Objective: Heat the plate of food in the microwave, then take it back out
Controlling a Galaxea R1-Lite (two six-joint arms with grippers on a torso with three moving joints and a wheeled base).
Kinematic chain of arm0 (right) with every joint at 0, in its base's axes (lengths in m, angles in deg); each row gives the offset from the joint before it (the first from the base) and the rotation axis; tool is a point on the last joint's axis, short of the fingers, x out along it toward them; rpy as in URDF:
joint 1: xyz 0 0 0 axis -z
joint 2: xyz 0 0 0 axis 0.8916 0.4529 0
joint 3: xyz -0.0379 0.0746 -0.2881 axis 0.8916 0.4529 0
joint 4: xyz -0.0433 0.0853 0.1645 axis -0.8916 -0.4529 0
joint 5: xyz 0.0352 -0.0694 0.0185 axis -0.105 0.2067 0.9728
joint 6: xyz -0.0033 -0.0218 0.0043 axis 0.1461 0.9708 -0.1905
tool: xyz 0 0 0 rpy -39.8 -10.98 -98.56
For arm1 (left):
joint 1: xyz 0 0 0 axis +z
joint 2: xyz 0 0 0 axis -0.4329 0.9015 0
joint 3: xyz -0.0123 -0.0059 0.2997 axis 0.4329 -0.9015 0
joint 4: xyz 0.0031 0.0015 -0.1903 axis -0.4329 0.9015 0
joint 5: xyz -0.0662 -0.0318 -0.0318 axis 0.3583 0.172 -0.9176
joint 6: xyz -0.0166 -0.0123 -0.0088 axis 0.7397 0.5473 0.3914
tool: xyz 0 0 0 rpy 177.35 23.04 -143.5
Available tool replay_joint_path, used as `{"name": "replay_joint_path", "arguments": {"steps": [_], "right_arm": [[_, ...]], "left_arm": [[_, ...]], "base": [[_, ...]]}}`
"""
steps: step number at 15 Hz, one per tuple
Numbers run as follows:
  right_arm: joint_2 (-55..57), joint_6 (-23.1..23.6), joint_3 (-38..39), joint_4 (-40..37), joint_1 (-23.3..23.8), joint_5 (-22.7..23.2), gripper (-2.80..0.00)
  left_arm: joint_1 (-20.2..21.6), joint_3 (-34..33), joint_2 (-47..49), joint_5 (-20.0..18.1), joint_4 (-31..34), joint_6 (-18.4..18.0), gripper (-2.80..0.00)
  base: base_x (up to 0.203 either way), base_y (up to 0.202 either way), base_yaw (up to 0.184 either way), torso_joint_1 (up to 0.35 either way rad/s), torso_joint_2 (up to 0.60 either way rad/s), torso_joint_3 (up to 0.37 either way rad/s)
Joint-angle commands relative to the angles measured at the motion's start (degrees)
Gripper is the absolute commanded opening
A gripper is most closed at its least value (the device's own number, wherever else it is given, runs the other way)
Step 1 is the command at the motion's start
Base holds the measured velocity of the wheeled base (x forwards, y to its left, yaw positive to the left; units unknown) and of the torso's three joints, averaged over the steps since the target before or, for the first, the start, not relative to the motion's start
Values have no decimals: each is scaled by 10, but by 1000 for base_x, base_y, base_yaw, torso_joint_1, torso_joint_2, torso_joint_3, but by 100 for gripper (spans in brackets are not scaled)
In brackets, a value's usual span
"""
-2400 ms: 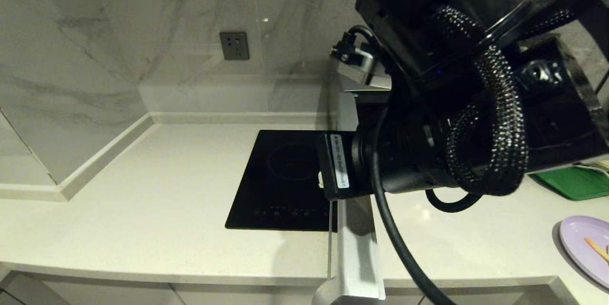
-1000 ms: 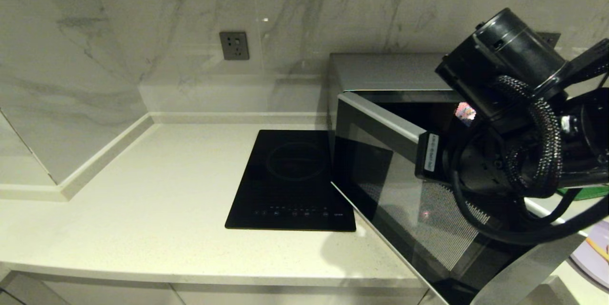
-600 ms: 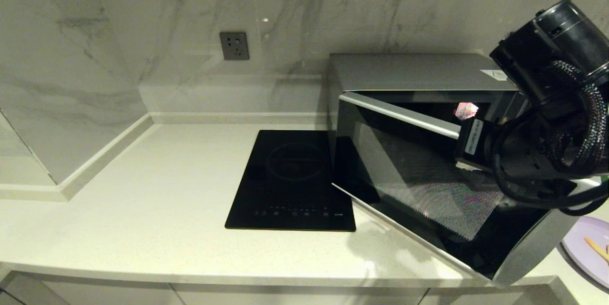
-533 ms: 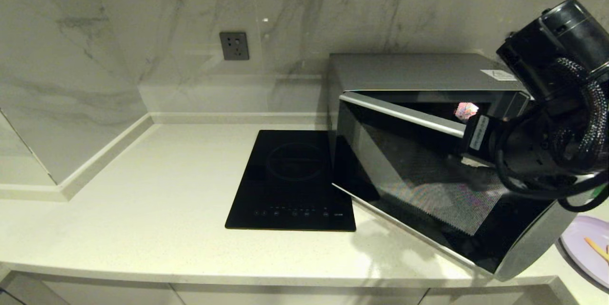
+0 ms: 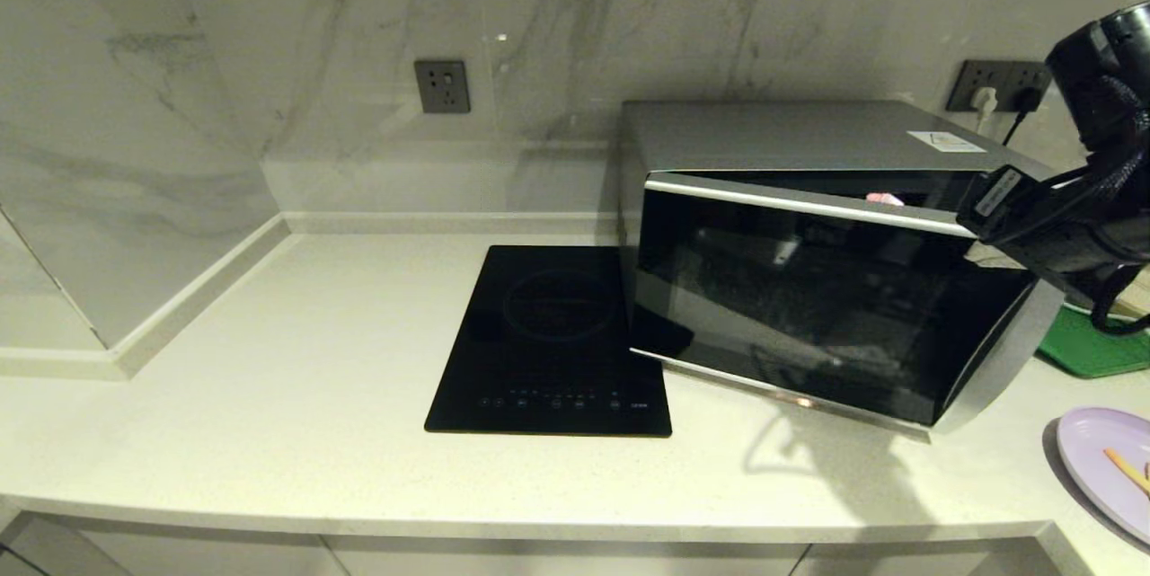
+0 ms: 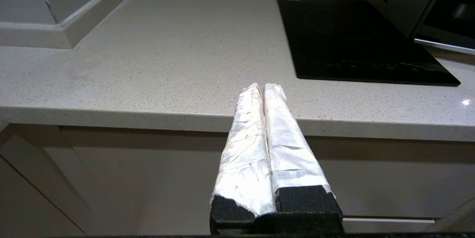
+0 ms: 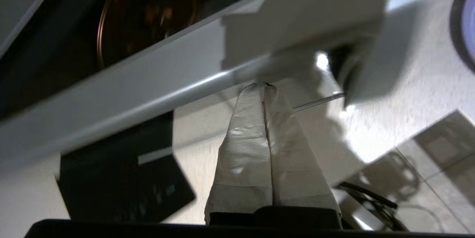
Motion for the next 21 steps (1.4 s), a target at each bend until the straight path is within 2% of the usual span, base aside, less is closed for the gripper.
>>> {"name": "replay_joint_path", "arguments": {"steps": [1, 4, 7, 9, 11, 15, 21], "right_arm": [[32, 1, 1, 25, 54, 4, -280], [82, 27, -1, 100, 124, 27, -280], [119, 51, -17, 138, 170, 88, -280], [128, 54, -42, 143, 181, 121, -280], [133, 55, -55, 142, 183, 137, -280], [145, 63, -86, 140, 183, 139, -280], [139, 67, -79, 137, 182, 139, -280]], "left_arm": [[0, 0, 0, 0, 0, 0, -280], [0, 0, 0, 0, 0, 0, -280], [0, 0, 0, 0, 0, 0, -280], [0, 0, 0, 0, 0, 0, -280], [0, 0, 0, 0, 0, 0, -280], [0, 0, 0, 0, 0, 0, -280], [0, 0, 0, 0, 0, 0, -280]], "base": [[0, 0, 0, 0, 0, 0], [0, 0, 0, 0, 0, 0], [0, 0, 0, 0, 0, 0], [0, 0, 0, 0, 0, 0], [0, 0, 0, 0, 0, 0], [0, 0, 0, 0, 0, 0], [0, 0, 0, 0, 0, 0]]}}
